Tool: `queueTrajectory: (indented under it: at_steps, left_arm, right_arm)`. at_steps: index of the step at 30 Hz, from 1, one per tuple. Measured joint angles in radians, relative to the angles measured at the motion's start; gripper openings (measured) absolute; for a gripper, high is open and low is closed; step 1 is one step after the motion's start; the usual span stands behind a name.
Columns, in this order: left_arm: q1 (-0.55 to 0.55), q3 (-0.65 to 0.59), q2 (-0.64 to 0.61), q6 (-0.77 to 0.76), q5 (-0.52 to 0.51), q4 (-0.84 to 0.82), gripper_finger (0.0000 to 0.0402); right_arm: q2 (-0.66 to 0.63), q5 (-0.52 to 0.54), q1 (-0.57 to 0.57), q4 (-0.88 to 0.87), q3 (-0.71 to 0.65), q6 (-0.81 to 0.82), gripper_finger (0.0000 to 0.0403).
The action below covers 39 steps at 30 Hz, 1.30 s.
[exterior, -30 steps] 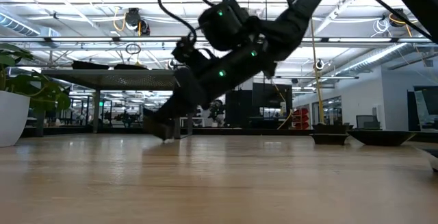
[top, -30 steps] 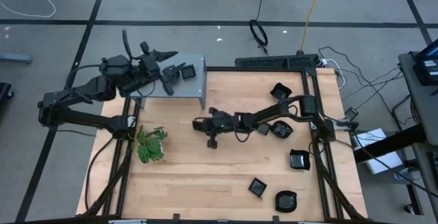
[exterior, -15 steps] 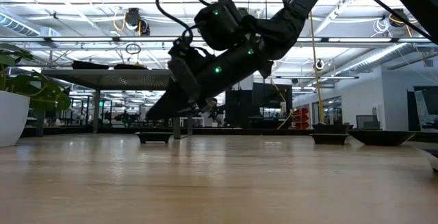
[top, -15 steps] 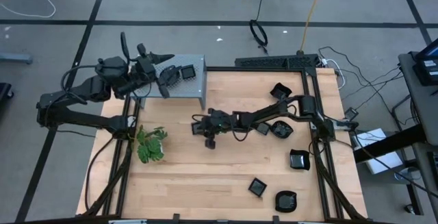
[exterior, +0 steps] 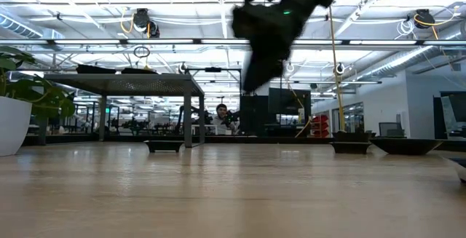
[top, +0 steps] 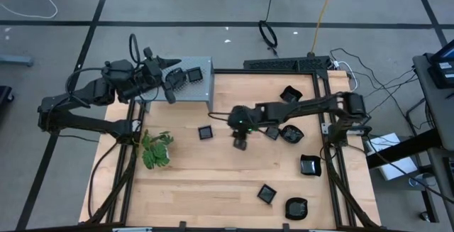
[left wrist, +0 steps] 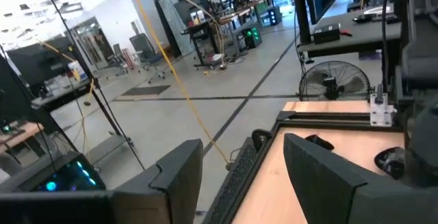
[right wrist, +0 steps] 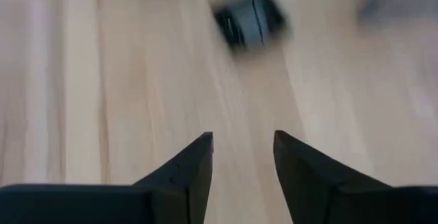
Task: Pick & Place Mini shaped plates
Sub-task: Move the square plate to the center of the table
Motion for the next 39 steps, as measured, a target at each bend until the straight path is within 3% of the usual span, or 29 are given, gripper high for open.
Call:
queueTrajectory:
  at_steps: [5, 10, 14, 19, 31, 35, 39]
  left_arm:
    - [0.000, 0.000, 0.000, -0.060, 0.000, -0.012, 0.0209]
    - [0.000, 0.000, 0.000, -0.117, 0.000, -0.013, 0.0209]
    - [0.000, 0.000, 0.000, -0.147, 0.000, -0.012, 0.0209]
    - [0.000, 0.000, 0.000, -0.190, 0.000, -0.009, 0.0209]
    - [0.000, 0.000, 0.000, -0.250, 0.000, 0.048, 0.0209]
    - [0.000, 0.000, 0.000, -0.250, 0.000, 0.070, 0.0209]
    - [0.000, 0.000, 0.000, -0.250, 0.000, 0.071, 0.0209]
  right_arm:
    - [-0.064, 0.093, 0.020, -0.342, 0.000, 0.077, 0.0142]
    - [-0.068, 0.158, 0.032, -0.502, -0.009, 0.184, 0.0152]
    - [-0.065, 0.159, 0.021, -0.465, -0.084, 0.395, 0.0158]
    - [-0.067, 0.159, 0.011, -0.394, -0.194, 0.534, 0.0159]
    - [-0.072, 0.215, 0.013, -0.259, -0.366, 0.539, 0.0155]
    - [-0.072, 0.216, 0.026, -0.248, -0.370, 0.501, 0.0126]
    - [-0.079, 0.219, 0.054, -0.202, -0.372, 0.458, 0.0073]
